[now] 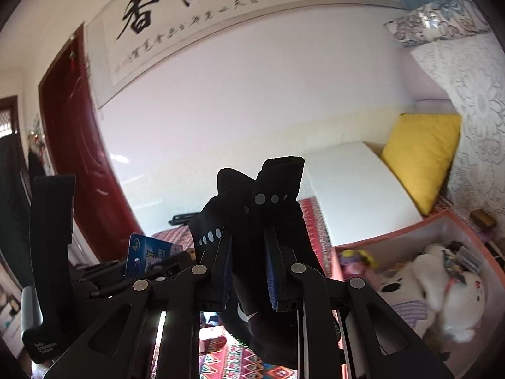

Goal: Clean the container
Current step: 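Lift the card and gloves out and drop them on the blanket, then grasp the snack packet with the left gripper while the right gripper grasps the clear plastic case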

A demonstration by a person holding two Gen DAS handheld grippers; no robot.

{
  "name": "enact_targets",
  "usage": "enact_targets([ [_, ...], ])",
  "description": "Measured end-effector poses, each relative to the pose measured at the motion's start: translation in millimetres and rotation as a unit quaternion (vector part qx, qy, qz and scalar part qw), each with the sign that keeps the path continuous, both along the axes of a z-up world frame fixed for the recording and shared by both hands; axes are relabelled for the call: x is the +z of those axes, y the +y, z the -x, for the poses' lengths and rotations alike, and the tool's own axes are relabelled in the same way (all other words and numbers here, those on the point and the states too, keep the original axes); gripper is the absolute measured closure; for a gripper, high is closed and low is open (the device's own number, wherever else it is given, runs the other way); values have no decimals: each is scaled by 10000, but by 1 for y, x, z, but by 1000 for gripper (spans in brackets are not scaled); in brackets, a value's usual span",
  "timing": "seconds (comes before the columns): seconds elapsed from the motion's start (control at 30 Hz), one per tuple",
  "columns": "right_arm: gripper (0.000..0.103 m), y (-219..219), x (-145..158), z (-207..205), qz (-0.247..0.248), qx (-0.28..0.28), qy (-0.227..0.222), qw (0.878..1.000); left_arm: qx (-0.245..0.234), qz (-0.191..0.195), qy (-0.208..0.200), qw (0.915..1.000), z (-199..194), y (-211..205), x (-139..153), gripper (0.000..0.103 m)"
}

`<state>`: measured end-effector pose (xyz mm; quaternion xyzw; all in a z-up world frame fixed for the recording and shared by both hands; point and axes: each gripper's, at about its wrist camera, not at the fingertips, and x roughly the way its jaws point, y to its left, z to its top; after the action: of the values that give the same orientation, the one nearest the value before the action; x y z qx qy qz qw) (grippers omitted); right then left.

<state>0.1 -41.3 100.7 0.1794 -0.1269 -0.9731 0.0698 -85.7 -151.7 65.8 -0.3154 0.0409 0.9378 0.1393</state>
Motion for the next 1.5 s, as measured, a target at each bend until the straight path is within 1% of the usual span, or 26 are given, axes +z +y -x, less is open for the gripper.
enact_targets([
  [0.1, 84, -48, -21, 32, -298, 267, -255, 9989, 324, -49, -198, 9993, 19, -38, -20, 89],
  [0.2, 83, -85, -48, 66, -477, 494, -604, 9958, 647, -97, -395, 9971, 38, -75, -40, 89],
  [0.27, 73, -103, -67, 89, -653, 556, -971, 9916, 862, -130, -526, 9948, 50, -100, -53, 88],
  [0.3, 66, -108, -76, 97, -705, 508, -1101, 9901, 970, -146, -592, 9934, 57, -113, -59, 85],
  [0.33, 52, -110, -82, 102, -742, 431, -1170, 9894, 1086, -146, -658, 9918, 61, -119, -64, 62],
  [0.37, 49, -108, -85, 105, -722, 334, -1181, 9898, 1203, -145, -723, 9900, 66, -125, -69, 33],
  [0.4, 40, -106, -87, 107, -698, 236, -1189, 9902, 1377, -144, -682, 9880, 67, -132, -70, 22],
  [0.43, 34, -99, -86, 108, -587, 191, -1163, 9913, 1453, -185, -581, 9875, 66, -138, -68, 15],
  [0.5, 31, -84, -83, 107, -346, 79, -1102, 9933, 1469, -206, -488, 9877, 66, -142, -64, 15],
  [0.57, 27, -64, -80, 100, -126, -69, -1034, 9945, 1431, -207, -430, 9886, 64, -137, -59, 14],
  [0.67, 24, -31, -74, 86, 230, -285, -942, 9949, 1262, -180, -369, 9912, 52, -116, -51, 13],
  [0.73, 21, -4, -69, 74, 426, -463, -868, 9942, 1076, -110, -349, 9935, 46, -94, -49, 13],
  [0.9, 17, 64, -51, 35, 657, -1019, -704, 9901, 419, 52, -381, 9984, 23, -20, -46, 12],
  [1.0, 17, 114, -46, 7, 820, -1446, -648, 9840, -33, 209, -377, 9991, 7, 31, -46, 12],
  [1.13, 16, 185, -48, -32, 1027, -2050, -650, 9712, -650, 418, -350, 9964, -21, 99, -43, 12],
  [1.23, 16, 233, -55, -61, 1155, -2374, -814, 9611, -1038, 497, -363, 9927, -35, 144, -40, 12],
  [1.33, 15, 271, -78, -72, 1300, -2489, -1135, 9530, -1398, 519, -517, 9875, -40, 188, -45, 11],
  [1.4, 15, 290, -93, -69, 1338, -2517, -1432, 9478, -1600, 494, -673, 9836, -37, 213, -52, 11],
  [1.5, 16, 309, -116, -58, 1280, -2596, -1851, 9391, -1771, 570, -849, 9789, -31, 240, -68, 11],
])
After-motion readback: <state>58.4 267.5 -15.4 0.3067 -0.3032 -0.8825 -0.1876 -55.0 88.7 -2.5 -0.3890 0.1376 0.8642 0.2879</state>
